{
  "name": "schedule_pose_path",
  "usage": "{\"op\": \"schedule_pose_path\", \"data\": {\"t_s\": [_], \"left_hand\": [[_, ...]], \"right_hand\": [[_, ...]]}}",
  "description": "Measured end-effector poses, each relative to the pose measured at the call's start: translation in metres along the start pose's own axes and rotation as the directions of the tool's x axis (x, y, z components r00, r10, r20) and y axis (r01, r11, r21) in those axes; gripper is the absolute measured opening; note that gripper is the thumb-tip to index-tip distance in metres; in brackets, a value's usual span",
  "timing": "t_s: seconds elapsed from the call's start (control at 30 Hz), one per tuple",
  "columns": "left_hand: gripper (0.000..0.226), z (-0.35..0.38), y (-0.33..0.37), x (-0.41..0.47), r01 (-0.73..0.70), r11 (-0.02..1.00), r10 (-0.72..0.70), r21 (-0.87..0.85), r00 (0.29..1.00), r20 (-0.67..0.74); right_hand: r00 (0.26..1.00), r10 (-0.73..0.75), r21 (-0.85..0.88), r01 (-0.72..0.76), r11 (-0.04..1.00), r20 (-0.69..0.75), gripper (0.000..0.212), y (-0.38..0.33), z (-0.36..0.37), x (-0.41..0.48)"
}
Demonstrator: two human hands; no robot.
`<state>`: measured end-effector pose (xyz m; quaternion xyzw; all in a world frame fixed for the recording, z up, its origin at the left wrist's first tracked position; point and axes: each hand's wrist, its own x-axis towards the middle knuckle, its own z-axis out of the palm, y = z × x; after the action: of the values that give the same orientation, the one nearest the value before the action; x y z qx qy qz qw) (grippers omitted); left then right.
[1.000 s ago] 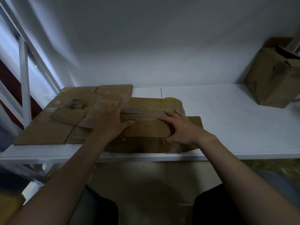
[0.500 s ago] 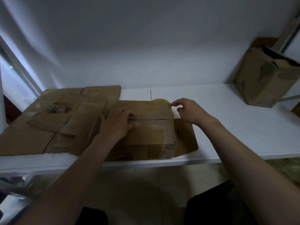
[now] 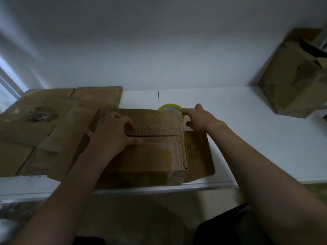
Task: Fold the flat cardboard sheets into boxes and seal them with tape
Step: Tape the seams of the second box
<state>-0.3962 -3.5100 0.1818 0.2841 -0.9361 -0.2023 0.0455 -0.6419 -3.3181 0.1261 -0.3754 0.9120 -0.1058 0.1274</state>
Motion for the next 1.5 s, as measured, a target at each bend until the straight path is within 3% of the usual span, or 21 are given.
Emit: {"op": "schedule_pose_path", "data": {"t_s": [0.07, 0.13, 0.2, 0.27, 0.33, 0.43, 0.53, 0.63, 0.77, 0.9, 1.07, 1.17, 1.27, 1.3, 1.4, 1.43, 1.5], "left_hand": [[0.039, 0.000, 0.003, -0.002, 0.011, 1.000, -0.011, 0.012, 1.000, -0.003], [0.040, 0.000, 0.005, -0.002, 0.017, 1.000, -0.017, 0.021, 1.000, -0.004], [0.041, 0.001, 0.003, -0.002, 0.008, 1.000, -0.008, 0.006, 1.000, -0.002], [0.041, 0.002, 0.000, -0.001, -0.001, 1.000, 0.001, -0.010, 1.000, 0.002], [0.041, 0.004, -0.002, -0.001, -0.010, 1.000, 0.010, -0.003, 1.000, -0.002], [0.043, 0.006, -0.001, -0.001, -0.016, 1.000, 0.016, 0.014, 1.000, -0.018], [0.042, 0.005, -0.001, -0.004, -0.026, 1.000, 0.026, 0.005, 0.999, -0.018], [0.039, 0.003, -0.002, -0.011, -0.036, 0.999, 0.036, -0.034, 0.999, -0.009], [0.051, -0.006, 0.000, -0.020, -0.040, 0.992, 0.043, -0.116, 0.999, 0.022], [0.075, -0.022, 0.002, -0.029, -0.105, 0.918, 0.110, -0.384, 0.994, -0.009], [0.055, -0.024, 0.008, -0.037, -0.178, 0.913, 0.139, -0.367, 0.982, -0.131], [0.051, -0.014, 0.009, -0.033, -0.220, 0.934, 0.158, -0.282, 0.961, -0.226], [0.045, -0.009, 0.009, -0.030, -0.252, 0.899, 0.158, -0.359, 0.949, -0.272], [0.042, -0.008, 0.009, -0.029, -0.265, 0.887, 0.159, -0.378, 0.944, -0.288], [0.025, -0.009, 0.007, -0.026, -0.270, 0.879, 0.117, -0.394, 0.922, -0.370], [0.018, -0.009, 0.007, -0.026, -0.255, 0.880, 0.094, -0.401, 0.921, -0.379], [0.011, -0.010, 0.008, -0.028, -0.214, 0.895, 0.072, -0.391, 0.935, -0.347]], "right_hand": [[0.999, -0.010, -0.145, 0.005, 0.989, -0.034, 0.052, 0.003, 0.000, -0.003], [0.995, 0.098, -0.183, -0.101, 0.978, -0.021, 0.047, 0.014, 0.005, -0.009], [0.964, 0.253, -0.096, -0.260, 0.961, -0.075, 0.044, 0.030, 0.006, -0.019], [0.931, 0.320, 0.069, -0.312, 0.947, -0.175, 0.035, 0.038, -0.003, -0.030], [0.903, 0.335, 0.230, -0.277, 0.933, -0.268, 0.028, 0.032, -0.021, -0.041], [0.881, 0.277, 0.405, -0.109, 0.908, -0.383, 0.036, 0.002, -0.048, -0.061], [0.878, 0.221, 0.615, 0.100, 0.782, -0.425, 0.032, -0.043, -0.066, -0.084], [0.925, 0.167, 0.797, 0.189, 0.574, -0.340, 0.031, -0.086, -0.073, -0.100], [0.993, 0.042, 0.955, 0.095, 0.281, -0.111, 0.018, -0.127, -0.061, -0.101], [0.999, 0.000, 0.972, 0.041, 0.231, -0.043, 0.018, -0.143, -0.045, -0.092], [0.990, 0.077, 0.937, 0.089, 0.338, -0.121, 0.024, -0.151, -0.044, -0.088], [0.986, 0.103, 0.943, 0.089, 0.320, -0.128, 0.028, -0.156, -0.044, -0.091], [0.976, 0.172, 0.961, 0.083, 0.263, -0.132, 0.064, -0.156, -0.045, -0.092], [0.967, 0.183, 0.947, 0.118, 0.300, -0.178, 0.070, -0.153, -0.046, -0.092], [0.897, 0.127, 0.684, 0.224, 0.695, -0.423, 0.063, -0.141, -0.045, -0.088], [0.878, 0.101, 0.594, 0.228, 0.772, -0.468, 0.053, -0.137, -0.044, -0.085], [0.868, 0.077, 0.552, 0.240, 0.798, -0.490, 0.035, -0.130, -0.039, -0.079]]}}
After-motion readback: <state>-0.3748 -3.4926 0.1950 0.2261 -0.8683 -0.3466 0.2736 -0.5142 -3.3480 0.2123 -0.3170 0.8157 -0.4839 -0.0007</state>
